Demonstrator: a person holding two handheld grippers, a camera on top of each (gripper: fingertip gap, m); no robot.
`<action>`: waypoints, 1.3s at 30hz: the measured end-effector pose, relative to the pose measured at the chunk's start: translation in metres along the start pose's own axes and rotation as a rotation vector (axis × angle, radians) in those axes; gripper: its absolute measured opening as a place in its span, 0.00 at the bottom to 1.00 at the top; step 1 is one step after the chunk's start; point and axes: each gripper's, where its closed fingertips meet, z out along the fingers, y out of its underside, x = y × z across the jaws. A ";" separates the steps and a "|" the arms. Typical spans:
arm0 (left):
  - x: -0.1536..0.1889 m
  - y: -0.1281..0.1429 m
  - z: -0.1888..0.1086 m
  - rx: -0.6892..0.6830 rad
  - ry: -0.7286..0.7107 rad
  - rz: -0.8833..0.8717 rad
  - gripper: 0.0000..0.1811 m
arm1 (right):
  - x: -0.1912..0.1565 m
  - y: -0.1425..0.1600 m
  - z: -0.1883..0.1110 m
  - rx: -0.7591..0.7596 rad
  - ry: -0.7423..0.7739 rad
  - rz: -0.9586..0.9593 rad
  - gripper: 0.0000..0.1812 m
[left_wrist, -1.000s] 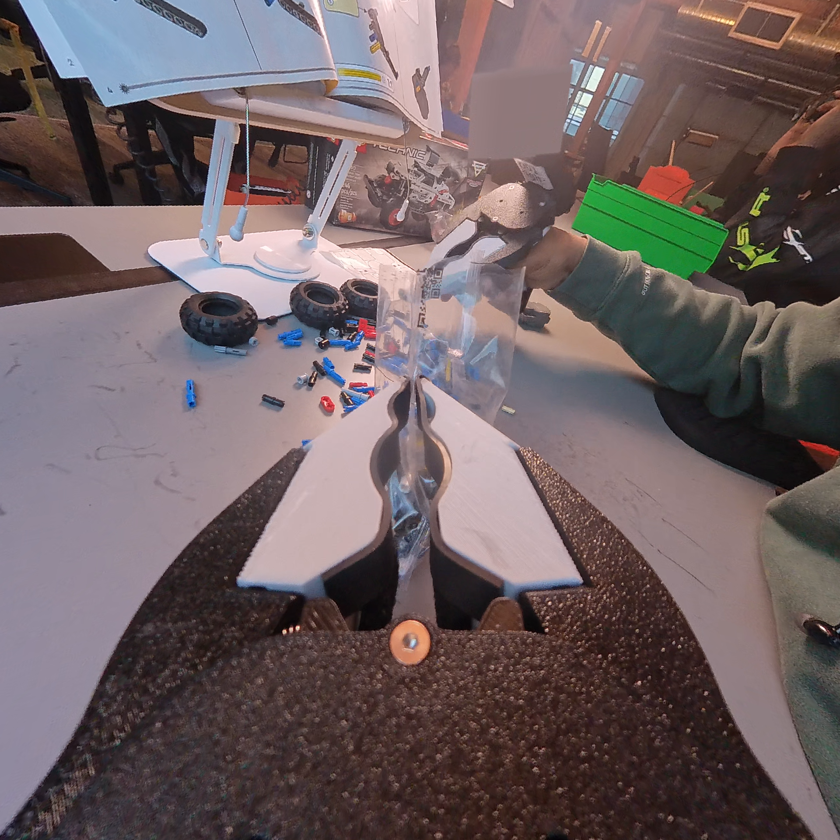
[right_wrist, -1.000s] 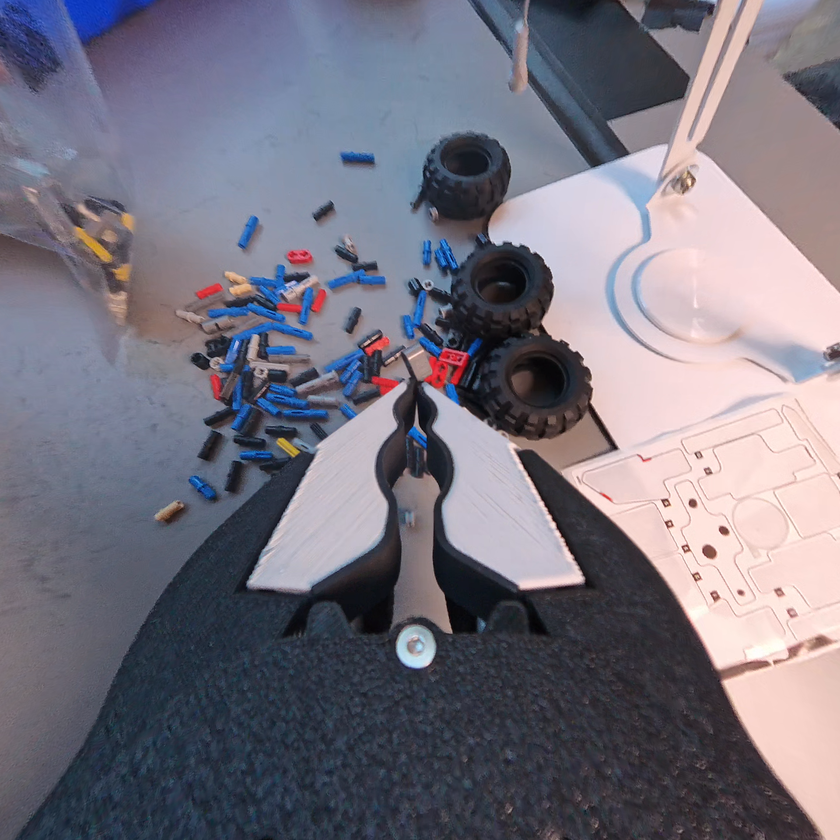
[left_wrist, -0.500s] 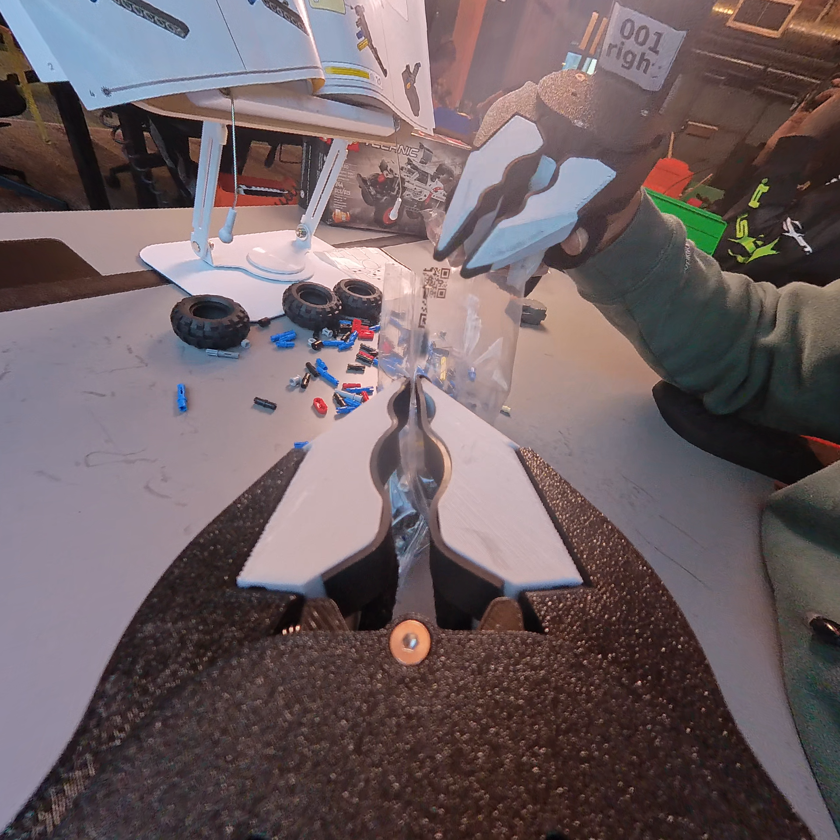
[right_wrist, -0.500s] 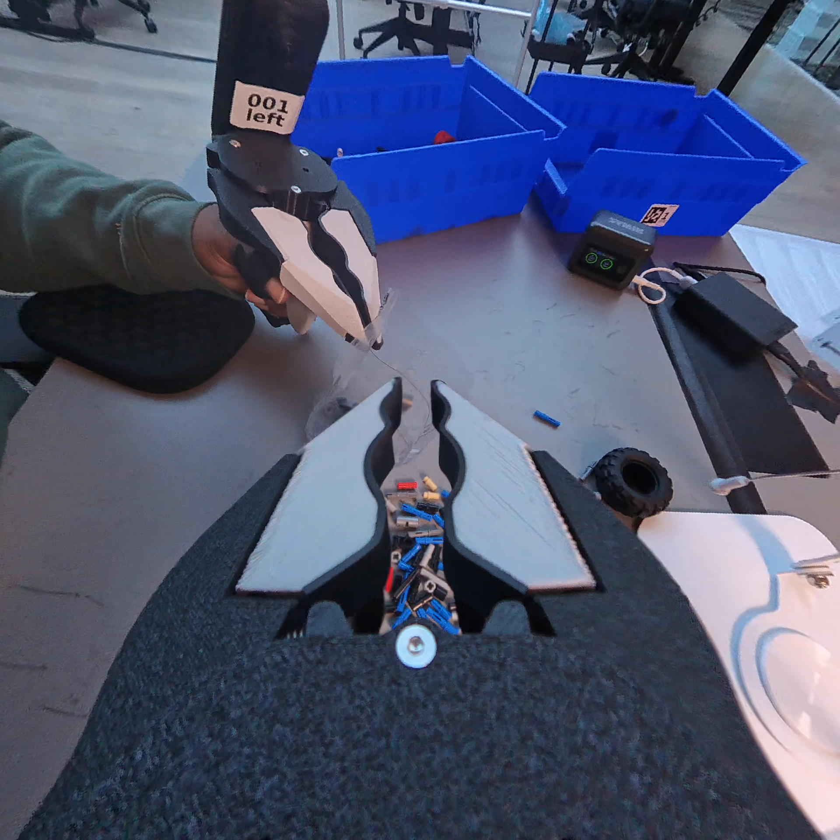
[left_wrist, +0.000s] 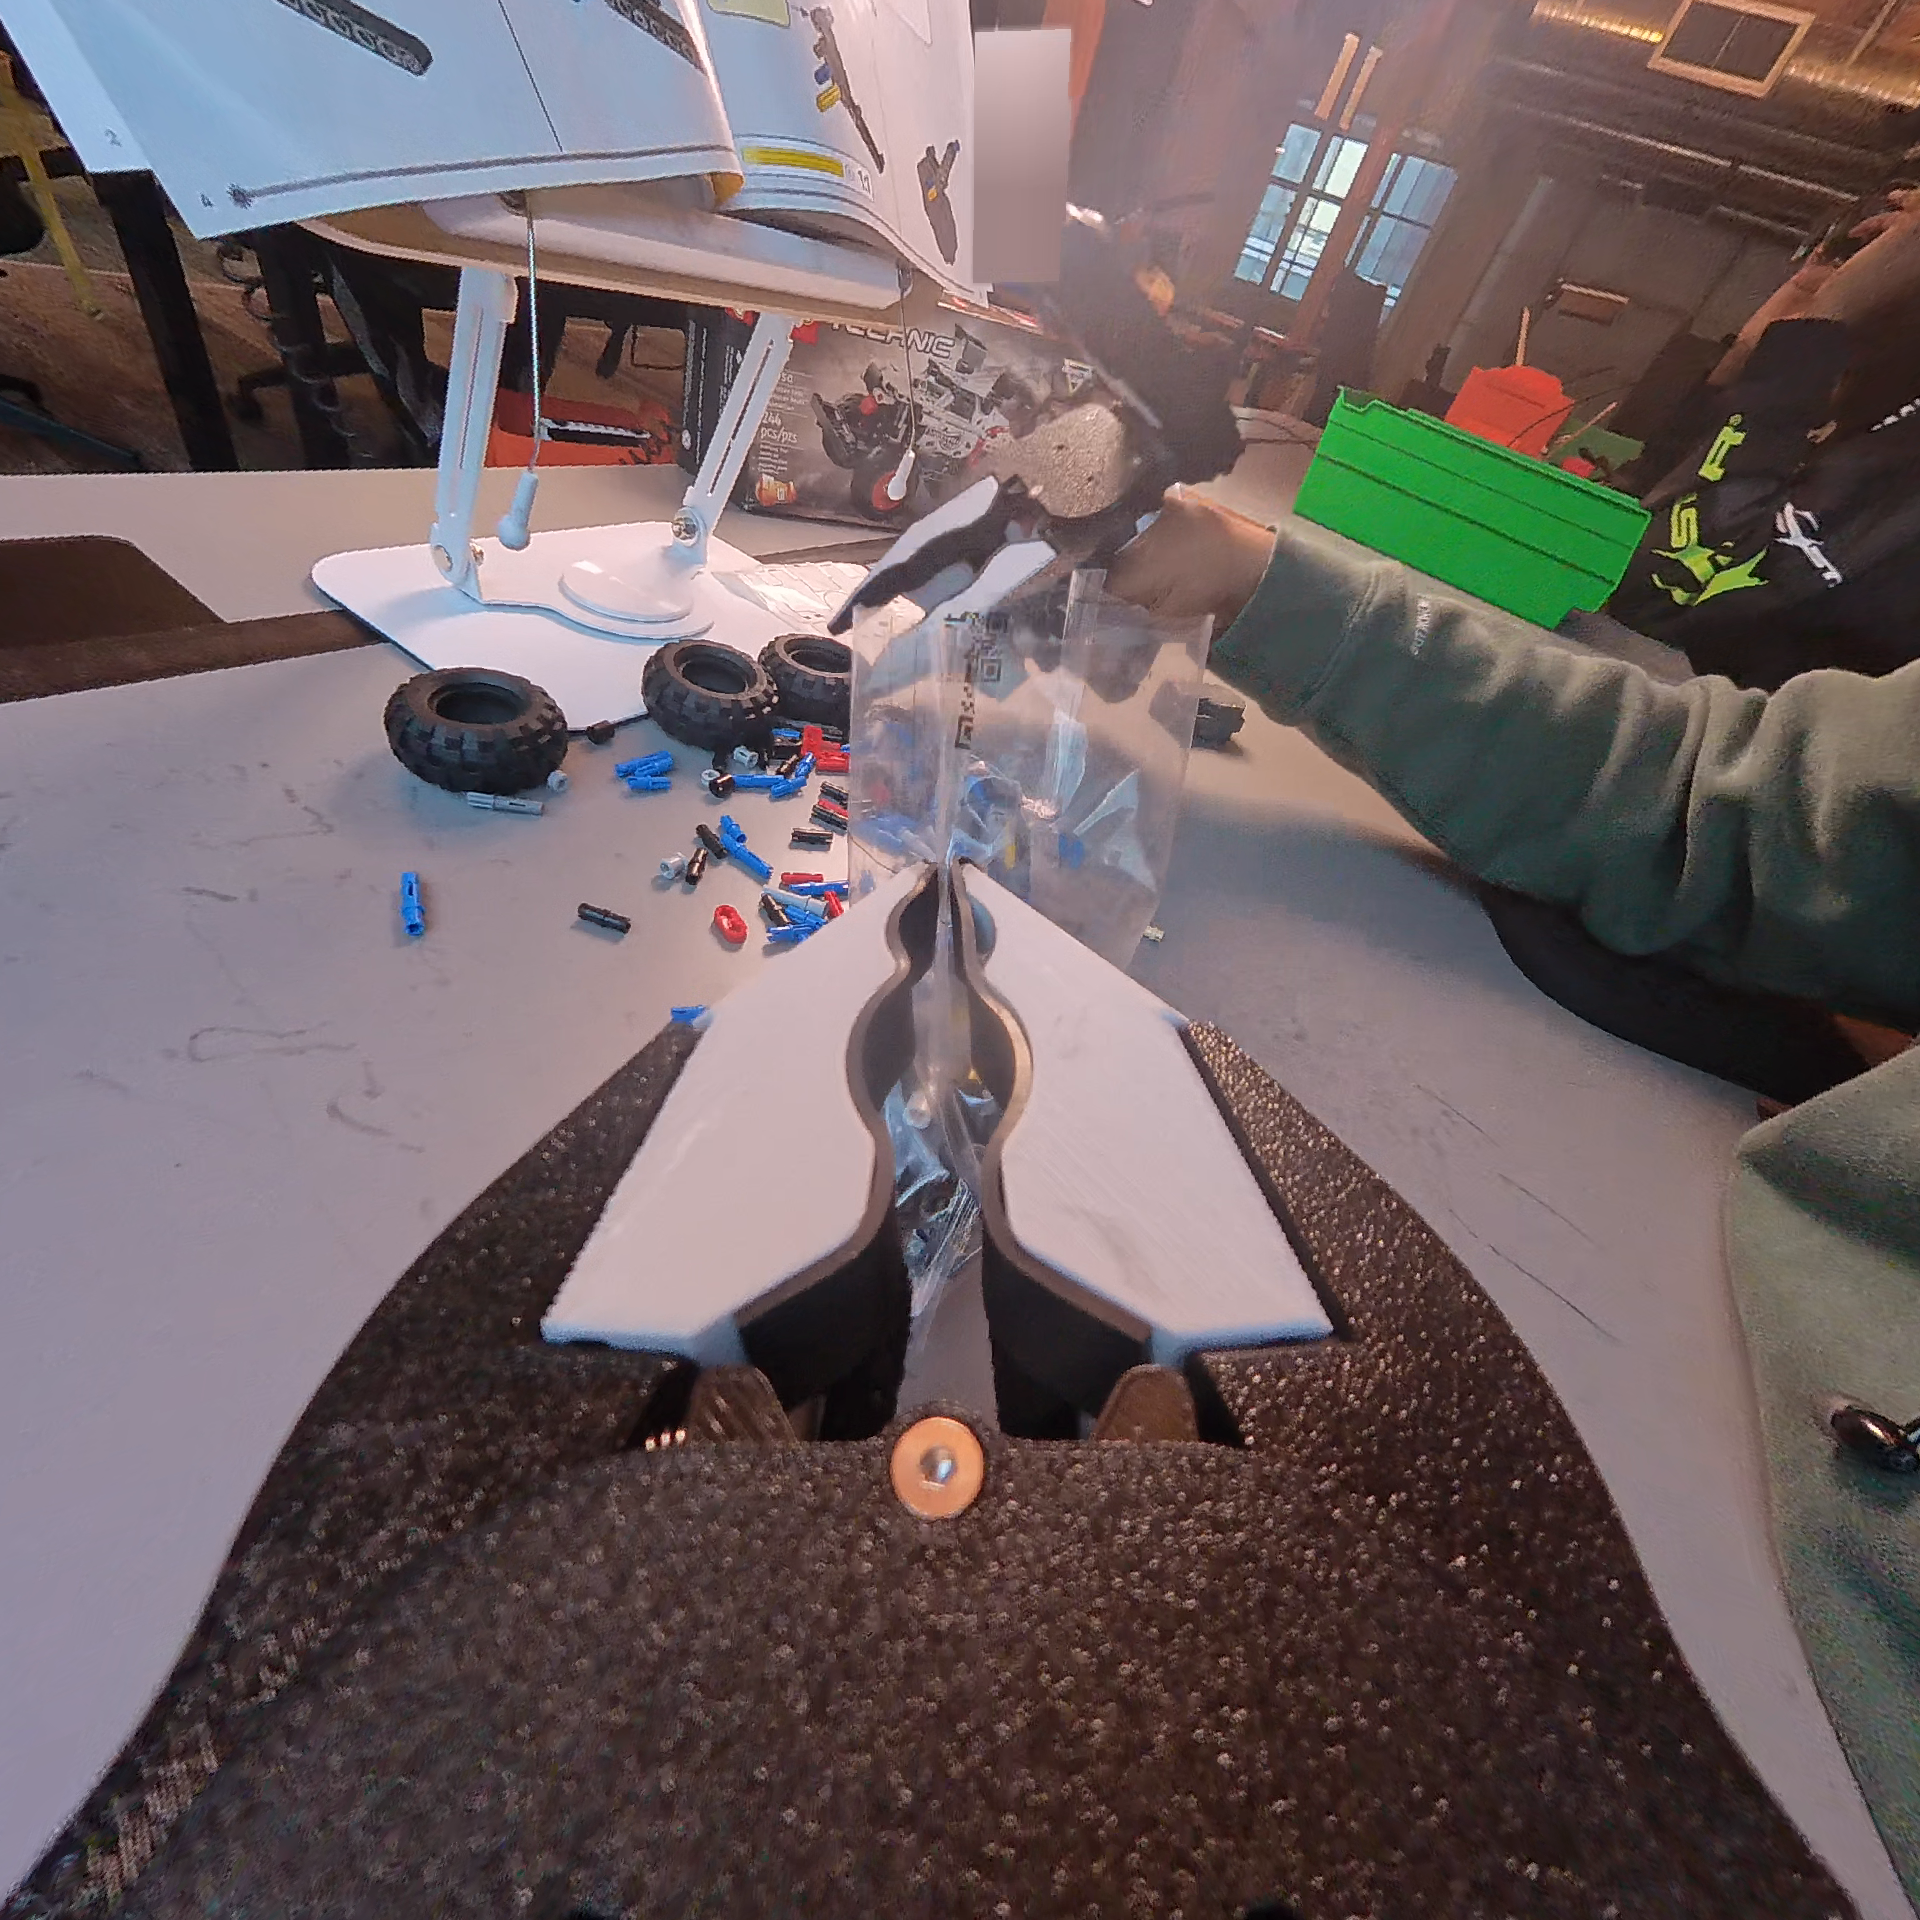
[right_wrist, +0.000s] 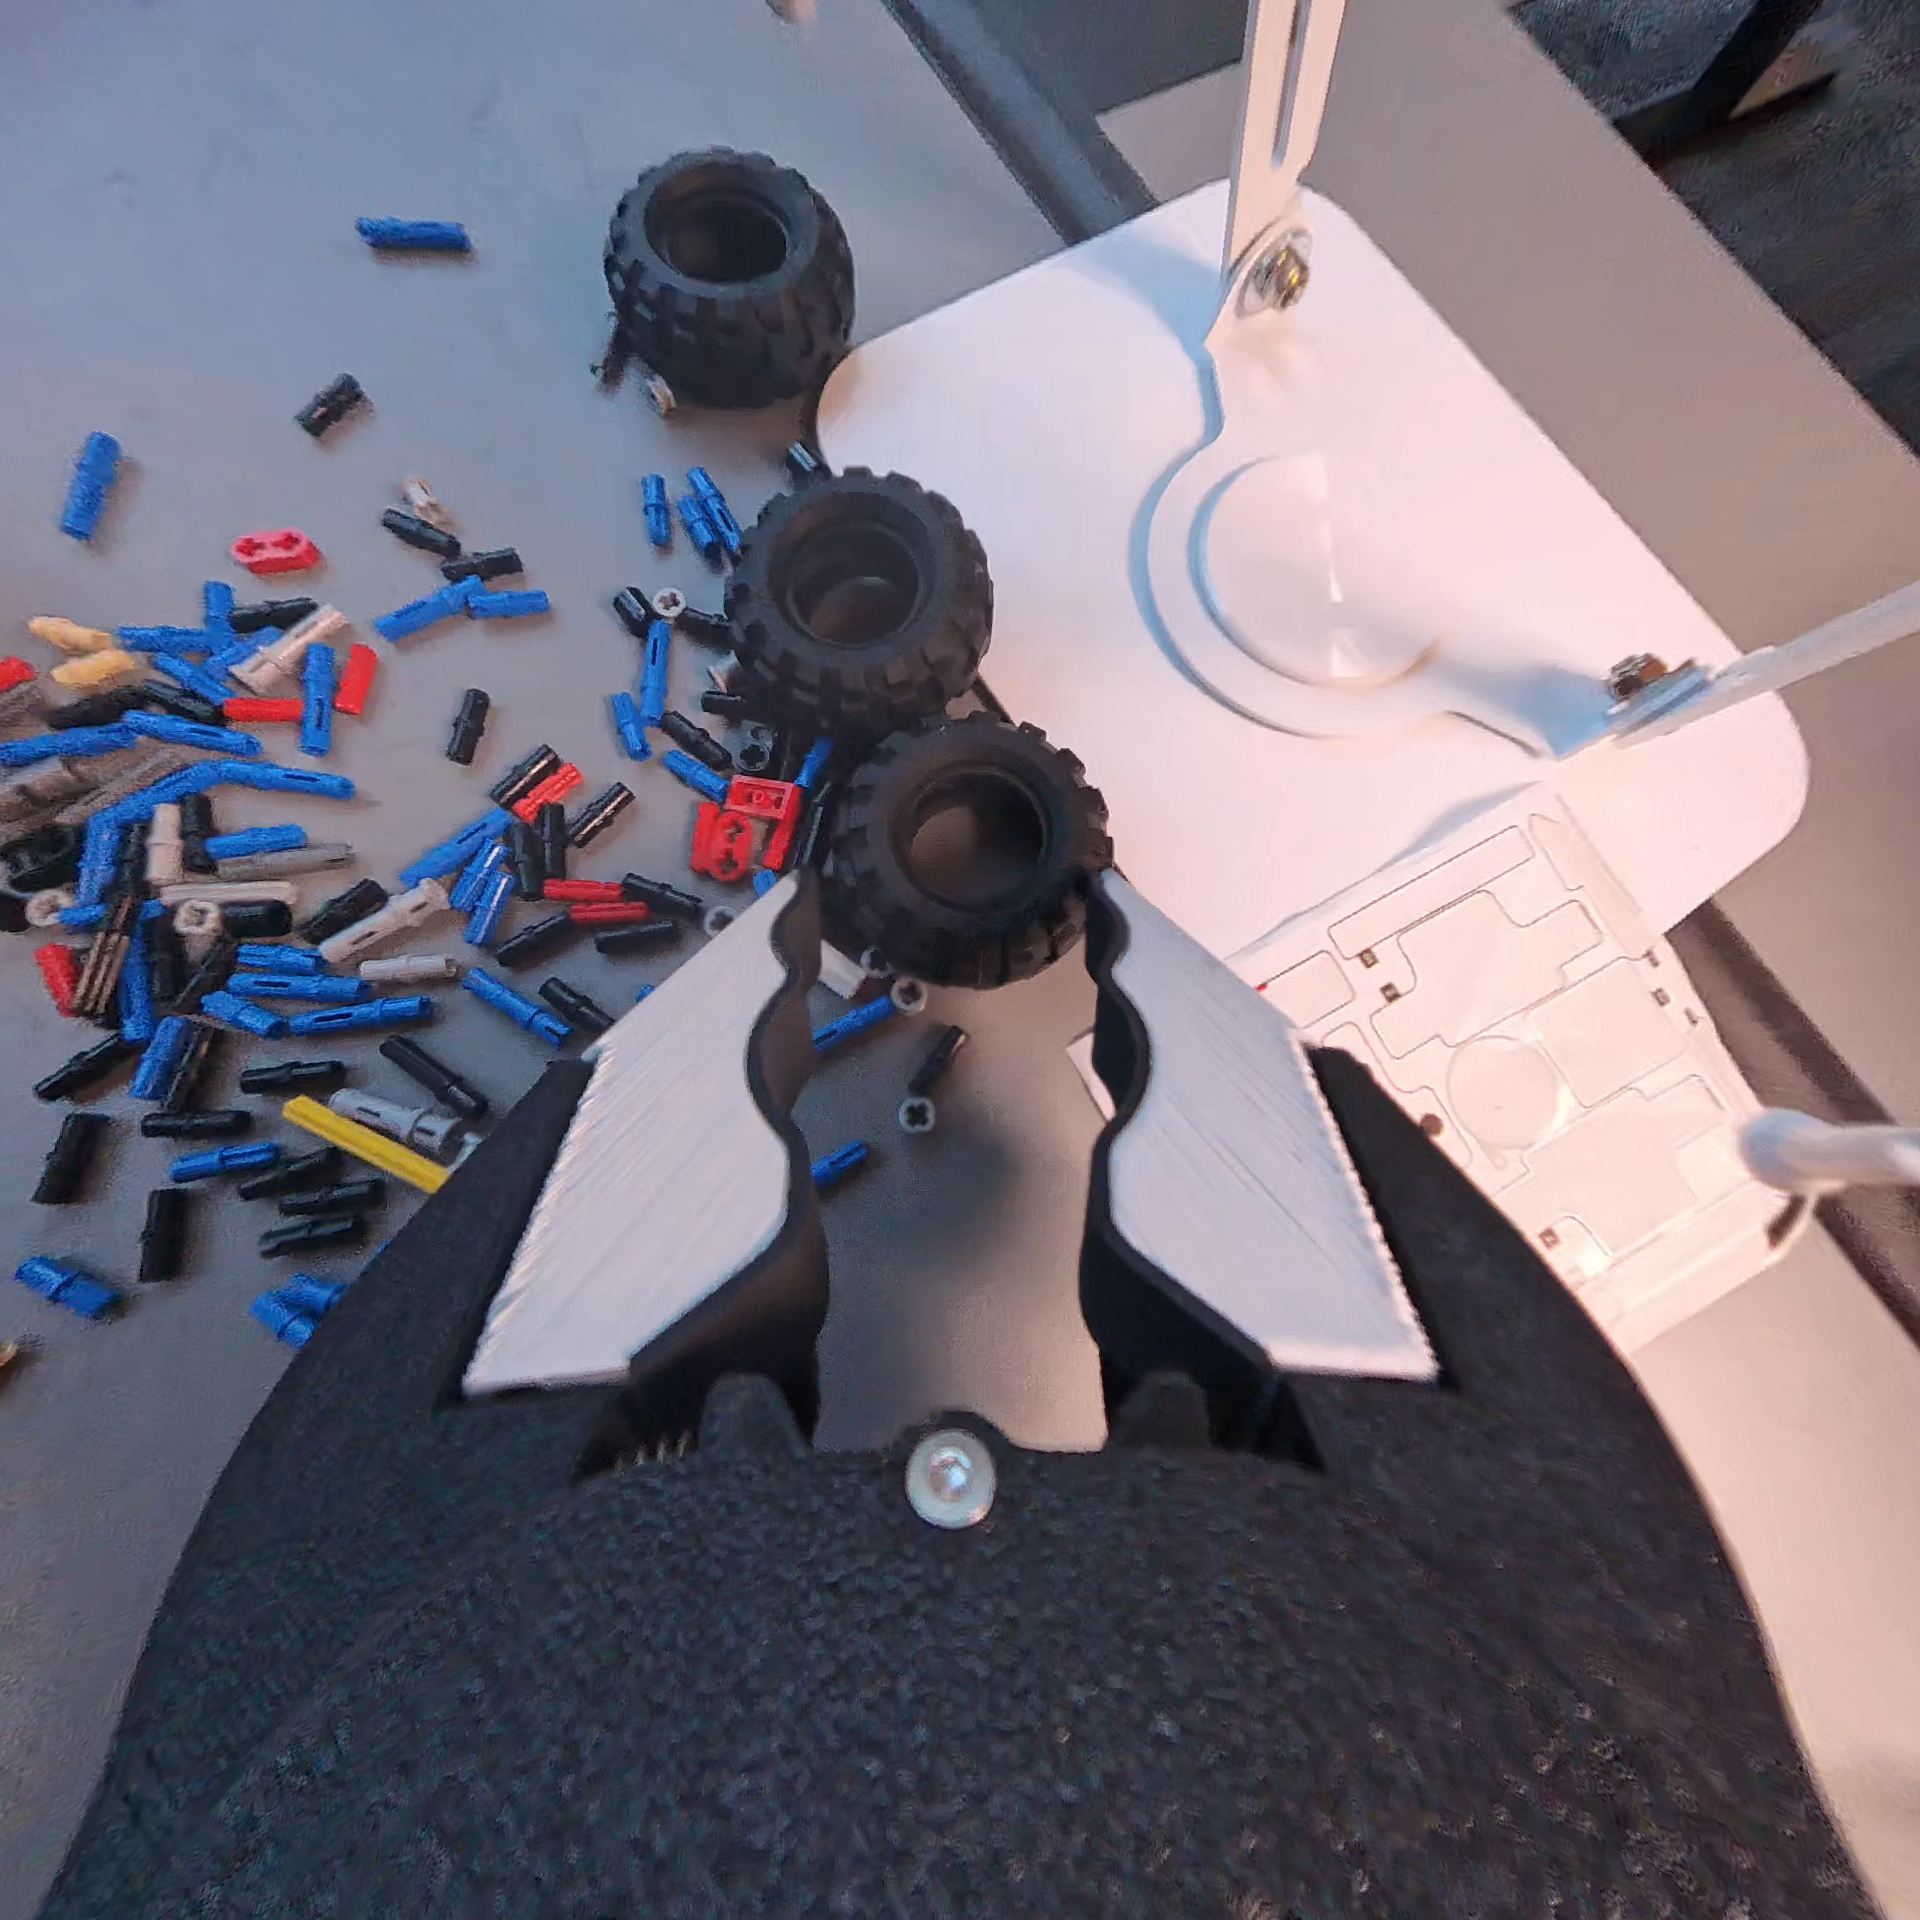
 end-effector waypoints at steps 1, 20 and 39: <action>-0.001 0.000 0.000 -0.001 -0.002 -0.001 0.00 | 0.003 0.002 0.007 -0.007 0.012 0.009 0.31; -0.004 0.000 -0.001 0.005 0.002 -0.014 0.01 | 0.053 0.083 -0.061 -0.228 0.266 -0.053 0.30; -0.011 0.001 -0.004 0.006 -0.019 -0.036 0.01 | -0.019 -0.046 0.040 0.017 -0.072 -0.004 0.28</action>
